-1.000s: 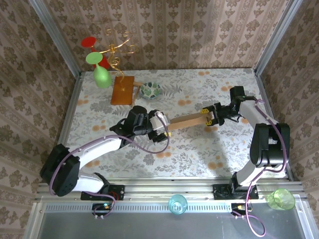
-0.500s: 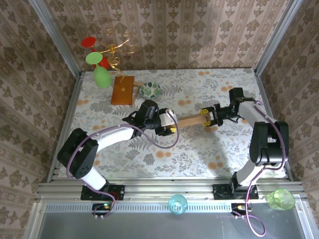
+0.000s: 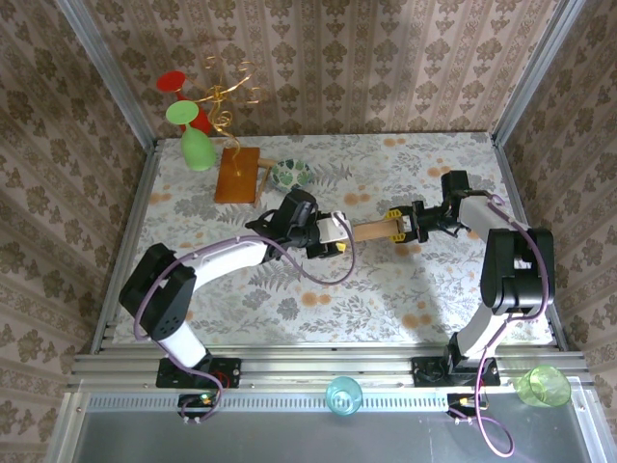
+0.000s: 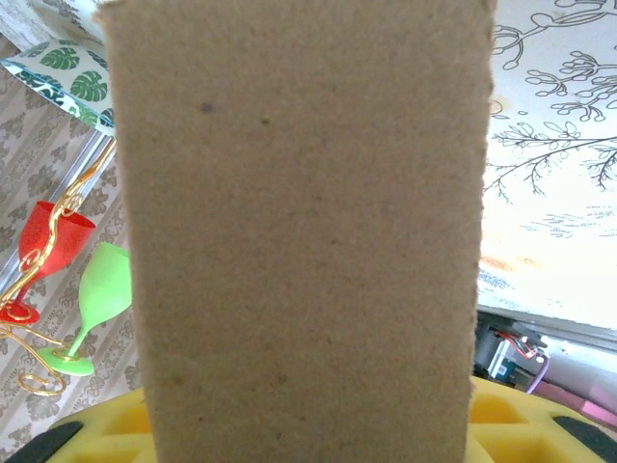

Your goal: Fold the paper box

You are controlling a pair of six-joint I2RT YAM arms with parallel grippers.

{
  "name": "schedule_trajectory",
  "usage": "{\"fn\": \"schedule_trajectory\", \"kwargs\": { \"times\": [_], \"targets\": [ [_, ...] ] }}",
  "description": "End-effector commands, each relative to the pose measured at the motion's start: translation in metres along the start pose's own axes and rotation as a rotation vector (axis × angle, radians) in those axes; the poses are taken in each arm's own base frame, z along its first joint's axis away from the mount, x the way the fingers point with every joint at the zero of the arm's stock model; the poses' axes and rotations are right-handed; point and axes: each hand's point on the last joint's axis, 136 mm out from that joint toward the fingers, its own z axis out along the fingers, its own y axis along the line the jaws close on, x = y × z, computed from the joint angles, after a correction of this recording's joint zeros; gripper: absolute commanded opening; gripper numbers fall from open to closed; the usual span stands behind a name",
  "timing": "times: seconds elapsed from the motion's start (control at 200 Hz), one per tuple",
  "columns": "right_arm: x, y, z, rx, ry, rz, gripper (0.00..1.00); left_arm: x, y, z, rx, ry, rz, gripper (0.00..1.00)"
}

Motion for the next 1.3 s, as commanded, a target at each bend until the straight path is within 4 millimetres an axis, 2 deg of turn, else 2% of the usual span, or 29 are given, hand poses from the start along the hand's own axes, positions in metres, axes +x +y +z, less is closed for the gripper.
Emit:
{"fn": "schedule_trajectory", "kwargs": {
  "times": [0.0, 0.14, 0.285, 0.465, 0.74, 0.84, 0.935, 1.02, 1.125, 1.295],
  "targets": [
    [-0.005, -0.003, 0.003, 0.001, 0.008, 0.039, 0.46, 0.007, -0.012, 0.003, 0.071, 0.051, -0.021, 0.47],
    [-0.007, 0.001, 0.002, -0.008, 0.002, 0.021, 0.60, 0.008, -0.012, 0.000, 0.089, 0.068, -0.032, 0.43],
    [-0.004, 0.011, -0.009, -0.011, -0.035, -0.033, 0.71, 0.010, -0.014, -0.006, 0.116, 0.085, -0.048, 0.42],
    [0.007, 0.029, -0.036, -0.016, -0.120, -0.148, 0.77, 0.012, -0.018, -0.022, 0.168, 0.135, -0.068, 0.41],
    [0.016, 0.052, -0.083, 0.023, -0.322, -0.403, 0.78, 0.024, -0.033, -0.049, 0.263, 0.225, -0.141, 0.40],
    [0.023, 0.064, -0.093, 0.059, -0.410, -0.597, 0.75, 0.031, -0.038, -0.057, 0.288, 0.267, -0.166, 0.40],
    [0.031, 0.064, -0.093, 0.182, -0.493, -0.823, 0.66, 0.038, -0.041, -0.061, 0.303, 0.313, -0.191, 0.40],
    [0.043, 0.062, -0.086, 0.281, -0.526, -1.031, 0.58, 0.044, -0.044, -0.064, 0.329, 0.353, -0.215, 0.40],
    [0.061, 0.060, -0.070, 0.313, -0.497, -1.258, 0.48, 0.051, -0.047, -0.066, 0.353, 0.408, -0.234, 0.38],
    [0.081, 0.053, -0.049, 0.326, -0.424, -1.497, 0.46, 0.062, -0.044, -0.066, 0.371, 0.487, -0.255, 0.38]
  ]
}}
